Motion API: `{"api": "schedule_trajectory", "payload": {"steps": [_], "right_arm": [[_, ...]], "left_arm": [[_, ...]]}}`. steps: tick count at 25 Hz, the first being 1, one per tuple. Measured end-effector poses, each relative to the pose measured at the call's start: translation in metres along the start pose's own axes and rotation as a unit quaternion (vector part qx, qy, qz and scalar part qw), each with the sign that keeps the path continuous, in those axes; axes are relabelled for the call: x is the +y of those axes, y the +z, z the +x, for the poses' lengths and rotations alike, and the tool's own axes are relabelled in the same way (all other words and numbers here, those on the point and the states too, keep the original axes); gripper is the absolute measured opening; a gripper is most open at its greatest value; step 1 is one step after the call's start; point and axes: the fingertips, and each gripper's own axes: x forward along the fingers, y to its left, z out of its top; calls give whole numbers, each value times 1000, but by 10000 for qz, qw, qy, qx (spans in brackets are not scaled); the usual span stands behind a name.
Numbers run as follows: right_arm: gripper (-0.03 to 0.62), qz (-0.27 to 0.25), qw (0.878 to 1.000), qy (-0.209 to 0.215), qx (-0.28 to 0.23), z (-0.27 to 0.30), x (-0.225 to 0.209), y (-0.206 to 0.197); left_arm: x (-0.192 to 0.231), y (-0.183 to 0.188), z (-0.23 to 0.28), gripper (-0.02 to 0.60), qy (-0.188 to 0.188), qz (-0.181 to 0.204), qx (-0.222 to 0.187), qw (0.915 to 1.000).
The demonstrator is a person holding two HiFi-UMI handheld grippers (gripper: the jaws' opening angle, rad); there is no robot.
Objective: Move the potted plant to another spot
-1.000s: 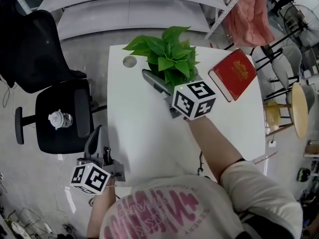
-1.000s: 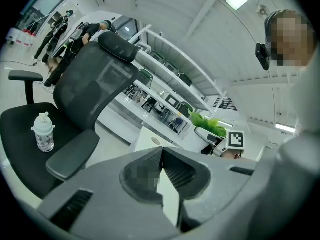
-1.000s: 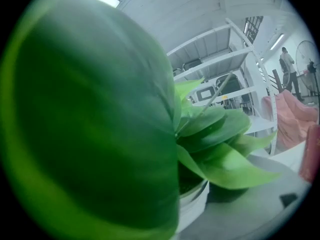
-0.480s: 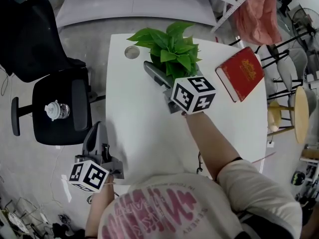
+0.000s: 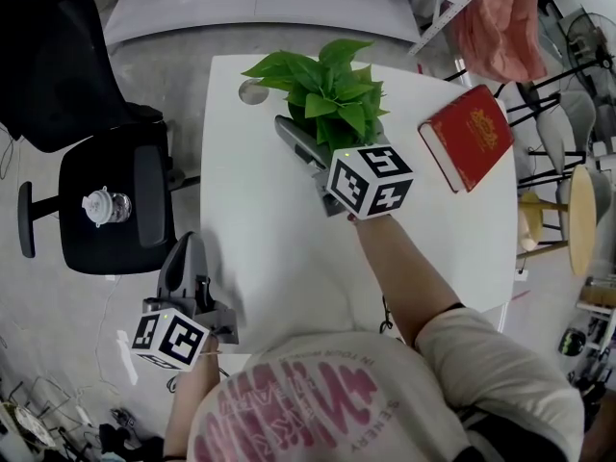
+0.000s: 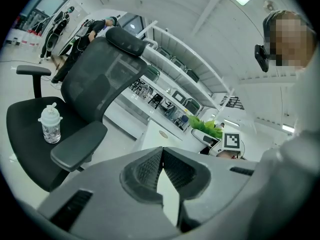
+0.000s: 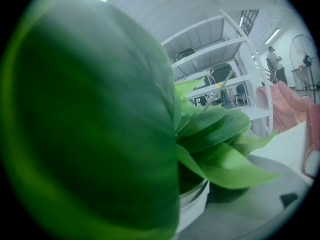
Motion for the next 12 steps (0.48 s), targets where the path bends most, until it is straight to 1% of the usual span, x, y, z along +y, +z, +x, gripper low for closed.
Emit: {"api": "schedule_trajectory", "payload": {"steps": [12], "right_arm": [[561,74,9999,-93,102,3,-4,-13]], "left_arm": [[3,-3,-3,3,40,-6,16,10000]]}}
